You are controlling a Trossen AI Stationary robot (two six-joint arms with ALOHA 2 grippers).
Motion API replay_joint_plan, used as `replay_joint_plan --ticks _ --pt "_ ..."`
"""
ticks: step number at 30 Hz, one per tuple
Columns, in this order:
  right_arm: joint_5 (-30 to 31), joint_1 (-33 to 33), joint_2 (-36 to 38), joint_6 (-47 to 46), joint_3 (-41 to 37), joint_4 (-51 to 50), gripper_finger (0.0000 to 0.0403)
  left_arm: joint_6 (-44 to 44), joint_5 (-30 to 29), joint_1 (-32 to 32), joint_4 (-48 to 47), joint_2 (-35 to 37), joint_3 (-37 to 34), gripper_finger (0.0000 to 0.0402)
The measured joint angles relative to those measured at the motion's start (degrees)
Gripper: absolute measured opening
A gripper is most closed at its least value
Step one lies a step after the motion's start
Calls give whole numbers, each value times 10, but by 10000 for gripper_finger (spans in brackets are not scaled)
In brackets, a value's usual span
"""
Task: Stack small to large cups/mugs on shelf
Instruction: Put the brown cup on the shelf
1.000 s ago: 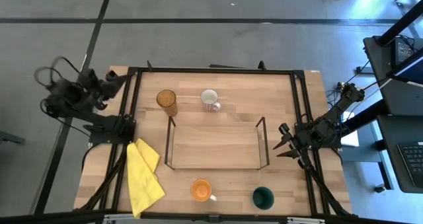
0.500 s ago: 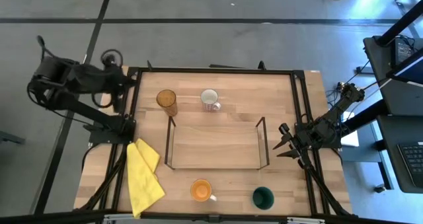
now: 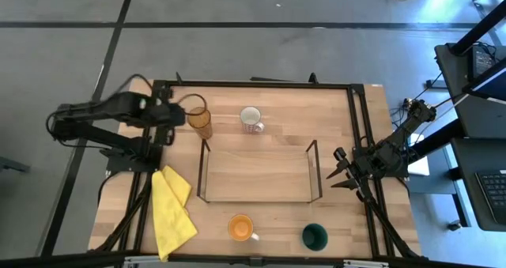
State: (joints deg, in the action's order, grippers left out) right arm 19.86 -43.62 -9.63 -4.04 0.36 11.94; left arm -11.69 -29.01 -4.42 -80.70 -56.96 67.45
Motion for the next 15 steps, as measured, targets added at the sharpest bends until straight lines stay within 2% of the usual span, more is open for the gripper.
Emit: replay_joint_plan --ticks 5,11,15 --pt "0 0 0 0 0 0 139 -35 -6 -2 97 2 -2 60" --pt "0 0 0 0 0 0 139 -9 68 -15 87 -5 -15 118" --pt "0 0 0 0 0 0 139 -23 94 -15 92 -6 -36 130"
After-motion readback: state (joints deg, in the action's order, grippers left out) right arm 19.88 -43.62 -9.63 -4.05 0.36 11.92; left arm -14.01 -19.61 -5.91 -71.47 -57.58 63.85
